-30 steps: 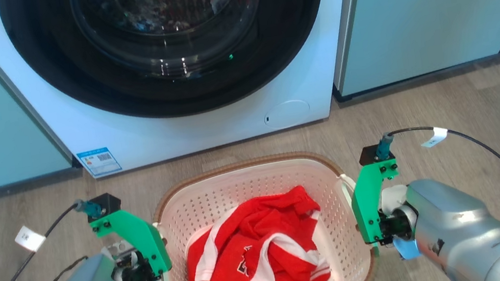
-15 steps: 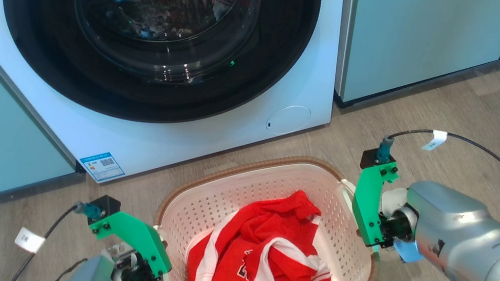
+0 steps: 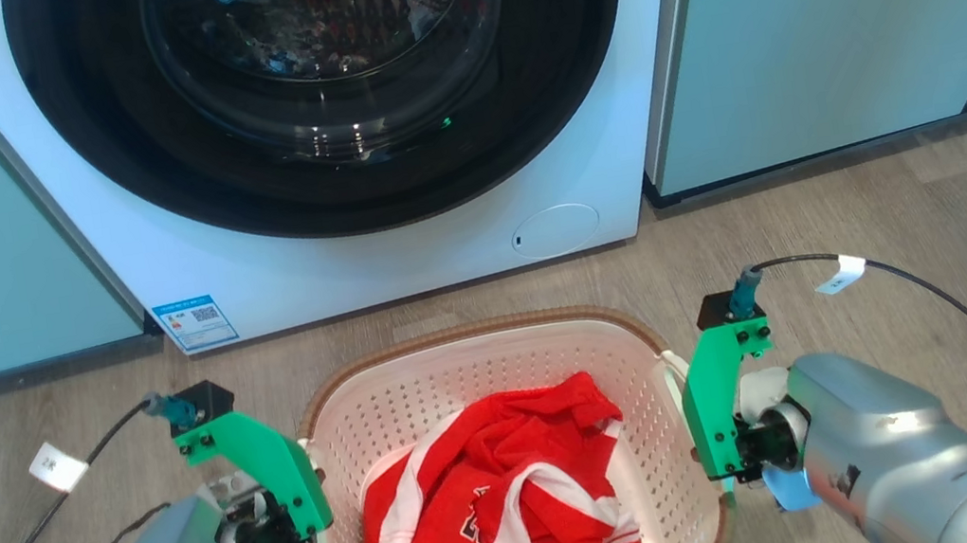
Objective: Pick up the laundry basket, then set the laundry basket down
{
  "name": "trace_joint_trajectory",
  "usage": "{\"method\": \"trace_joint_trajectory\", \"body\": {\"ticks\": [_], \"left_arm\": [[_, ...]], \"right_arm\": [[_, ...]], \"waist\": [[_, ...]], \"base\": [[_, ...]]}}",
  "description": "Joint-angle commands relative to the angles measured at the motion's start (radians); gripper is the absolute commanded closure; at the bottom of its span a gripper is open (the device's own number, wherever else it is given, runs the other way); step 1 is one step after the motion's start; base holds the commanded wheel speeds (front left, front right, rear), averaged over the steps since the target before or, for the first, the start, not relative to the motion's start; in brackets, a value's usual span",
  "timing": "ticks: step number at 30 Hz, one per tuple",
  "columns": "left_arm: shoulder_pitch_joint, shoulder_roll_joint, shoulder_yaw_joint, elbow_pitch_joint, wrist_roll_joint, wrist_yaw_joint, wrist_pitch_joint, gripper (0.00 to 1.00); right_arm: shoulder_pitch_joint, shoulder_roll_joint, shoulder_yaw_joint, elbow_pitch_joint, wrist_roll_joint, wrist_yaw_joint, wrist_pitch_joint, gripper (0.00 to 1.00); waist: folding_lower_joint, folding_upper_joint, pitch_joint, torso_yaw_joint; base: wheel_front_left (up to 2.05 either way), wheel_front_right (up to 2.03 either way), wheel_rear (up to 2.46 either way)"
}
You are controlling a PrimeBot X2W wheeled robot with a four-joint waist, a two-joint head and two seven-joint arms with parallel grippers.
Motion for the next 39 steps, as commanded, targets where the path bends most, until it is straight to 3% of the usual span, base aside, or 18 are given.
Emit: {"method": "trace_joint_trajectory", "body": {"ticks": [1,28,32,39], "left_arm": [[-0.059,0.052,0.033,-0.008,-0.020,-0.008,-0.009,1.00],[-0.068,0.061,0.016,-0.017,-0.033,-0.008,-0.034,1.00],[-0.080,0.066,0.012,-0.025,-0.027,-0.008,-0.060,1.00],[-0.157,0.077,0.009,-0.039,-0.009,-0.008,-0.134,1.00]], "right_arm": [[-0.002,-0.015,0.013,0.013,0.001,-0.003,0.000,1.00],[-0.022,-0.015,0.046,0.019,0.041,-0.003,0.000,1.00],[-0.037,-0.015,0.048,0.018,0.044,-0.003,-0.011,1.00],[-0.111,-0.015,0.049,0.000,0.035,-0.003,-0.086,1.00]], "waist": [[0.0001,-0.0001,0.000,0.000],[0.0001,-0.0001,0.032,0.007],[0.0001,-0.0001,0.070,0.008],[0.0001,-0.0001,0.232,0.011]], "base": [[0.00,0.00,0.00],[0.00,0.00,0.00],[0.00,0.00,0.00],[0.00,0.00,0.00]]}}
